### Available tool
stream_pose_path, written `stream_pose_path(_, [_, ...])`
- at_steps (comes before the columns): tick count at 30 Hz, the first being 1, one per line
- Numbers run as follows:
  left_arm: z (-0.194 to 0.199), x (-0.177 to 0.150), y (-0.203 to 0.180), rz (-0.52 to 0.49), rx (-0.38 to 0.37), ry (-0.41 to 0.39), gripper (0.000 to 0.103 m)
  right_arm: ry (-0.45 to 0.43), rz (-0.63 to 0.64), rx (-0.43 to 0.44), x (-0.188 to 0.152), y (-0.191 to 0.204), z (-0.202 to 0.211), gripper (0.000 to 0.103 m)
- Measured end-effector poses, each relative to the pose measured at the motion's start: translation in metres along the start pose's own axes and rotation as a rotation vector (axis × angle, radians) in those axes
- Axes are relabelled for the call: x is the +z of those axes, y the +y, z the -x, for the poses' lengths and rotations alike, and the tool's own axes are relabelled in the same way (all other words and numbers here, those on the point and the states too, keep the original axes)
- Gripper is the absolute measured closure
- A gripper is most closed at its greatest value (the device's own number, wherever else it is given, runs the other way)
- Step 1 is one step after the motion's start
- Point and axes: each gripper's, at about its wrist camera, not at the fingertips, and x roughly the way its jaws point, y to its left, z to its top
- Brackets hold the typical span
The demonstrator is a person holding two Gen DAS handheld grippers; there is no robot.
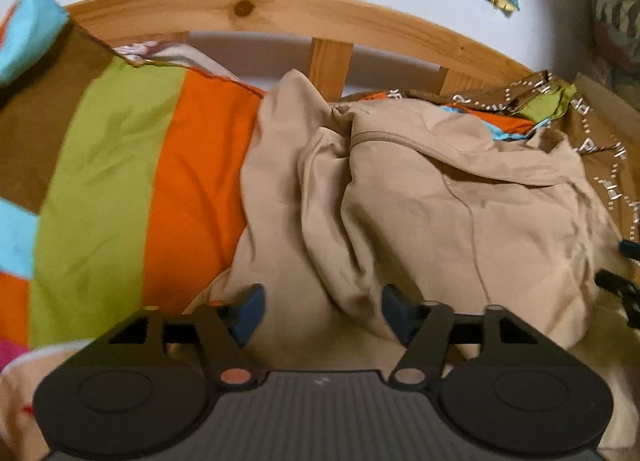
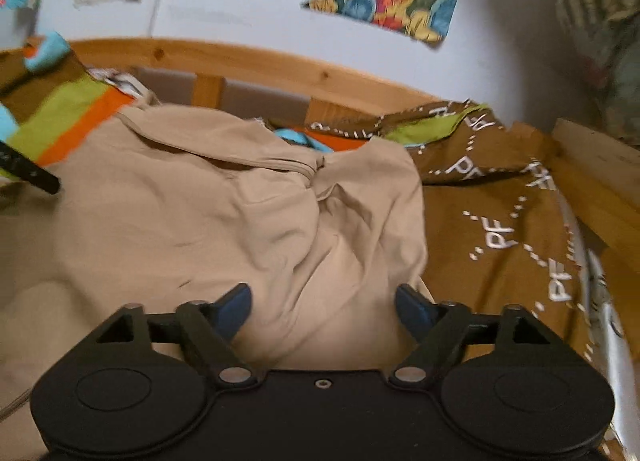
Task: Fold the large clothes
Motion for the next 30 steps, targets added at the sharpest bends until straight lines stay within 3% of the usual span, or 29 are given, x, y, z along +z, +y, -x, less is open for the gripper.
stream_pose_path(3, [0.028,-0.014,-0.005,-0.027,0.007,-0.021,0.009,-0.001,-0.01,0.008,-0.017,0.002,0.04,0.008])
stream_pose_path(7, [0.062,-0.04,-0.019,-0.1,-0.008,-0.005,0.001,0.017,-0.033,0.032,-0.043,0.01,0.094,0.001])
stream_pose_path(15, [0.103,-0.103,-0.062,-0.266,-0.096,0.059,0.0,0.137,0.014,0.131,-0.088,0.041,0.173,0.001])
stream_pose_path(23, [0.1,-0.139,-0.093,-0.334,-0.19,0.141,0.0,0.226,0.382,0.15,-0.127,0.105,0.165,0.001])
stream_pose_path(30, [0.113,-0.155,-0.097,-0.378,-0.238,0.132,0.0,0.191,0.248,0.081,-0.132,0.102,0.143,0.001])
